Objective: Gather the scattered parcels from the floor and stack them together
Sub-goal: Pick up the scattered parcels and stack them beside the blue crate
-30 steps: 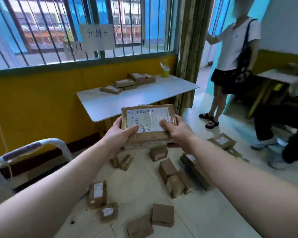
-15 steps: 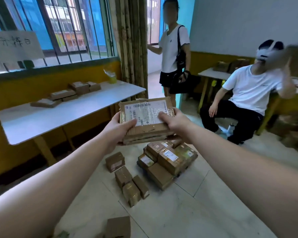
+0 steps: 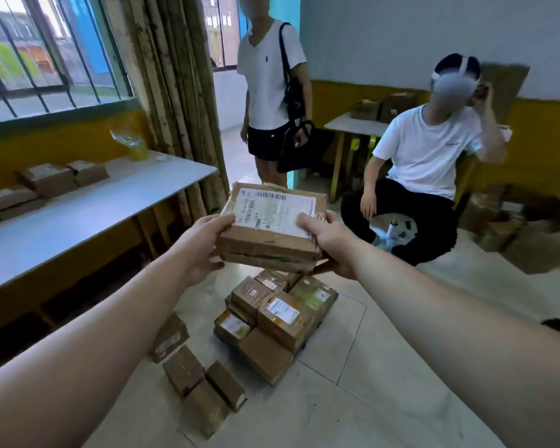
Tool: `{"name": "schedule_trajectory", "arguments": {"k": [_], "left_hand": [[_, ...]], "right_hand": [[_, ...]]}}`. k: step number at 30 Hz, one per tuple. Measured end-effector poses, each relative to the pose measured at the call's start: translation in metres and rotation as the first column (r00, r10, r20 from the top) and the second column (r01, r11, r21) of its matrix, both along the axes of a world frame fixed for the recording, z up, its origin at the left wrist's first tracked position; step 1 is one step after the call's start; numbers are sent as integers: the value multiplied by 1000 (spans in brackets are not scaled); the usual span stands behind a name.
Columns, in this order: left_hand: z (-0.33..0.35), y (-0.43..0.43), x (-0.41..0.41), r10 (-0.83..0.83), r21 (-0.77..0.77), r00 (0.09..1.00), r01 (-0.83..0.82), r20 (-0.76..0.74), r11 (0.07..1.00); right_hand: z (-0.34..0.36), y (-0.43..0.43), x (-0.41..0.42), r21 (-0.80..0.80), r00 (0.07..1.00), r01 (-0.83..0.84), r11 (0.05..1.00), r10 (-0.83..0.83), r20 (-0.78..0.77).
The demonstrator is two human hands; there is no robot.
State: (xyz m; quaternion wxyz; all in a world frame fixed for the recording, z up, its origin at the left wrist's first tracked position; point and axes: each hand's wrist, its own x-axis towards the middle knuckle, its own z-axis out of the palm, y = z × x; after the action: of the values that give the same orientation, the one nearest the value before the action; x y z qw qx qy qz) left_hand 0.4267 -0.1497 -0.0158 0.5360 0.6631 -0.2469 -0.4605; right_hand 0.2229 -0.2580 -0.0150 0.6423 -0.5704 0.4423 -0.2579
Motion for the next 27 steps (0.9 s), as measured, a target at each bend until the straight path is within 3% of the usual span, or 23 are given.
{"name": "schedule_trajectory", "arguments": {"k": [3, 6, 15, 21, 27], "left_hand": [[-20, -57, 5, -8, 40, 989, 14, -148, 999], [-21, -111, 14, -2, 9, 984, 3, -181, 1000], [-38, -212, 35, 143, -18, 944, -155, -298, 988], [-64, -254, 58, 300, 3, 895, -317, -331, 949], [-101, -268, 80, 501, 25, 815, -517, -292, 855]], "right_hand": [[-12, -45, 17, 39, 993, 117, 992, -117, -12], [-17, -84, 28, 65, 986, 163, 985, -160, -40], [-28, -188, 78, 100, 999, 36, 994, -40, 34], [-53, -259, 121, -25, 930, -287, 958, 272, -248], [-81, -302, 162, -84, 741, -637, 767, 578, -343]]}}
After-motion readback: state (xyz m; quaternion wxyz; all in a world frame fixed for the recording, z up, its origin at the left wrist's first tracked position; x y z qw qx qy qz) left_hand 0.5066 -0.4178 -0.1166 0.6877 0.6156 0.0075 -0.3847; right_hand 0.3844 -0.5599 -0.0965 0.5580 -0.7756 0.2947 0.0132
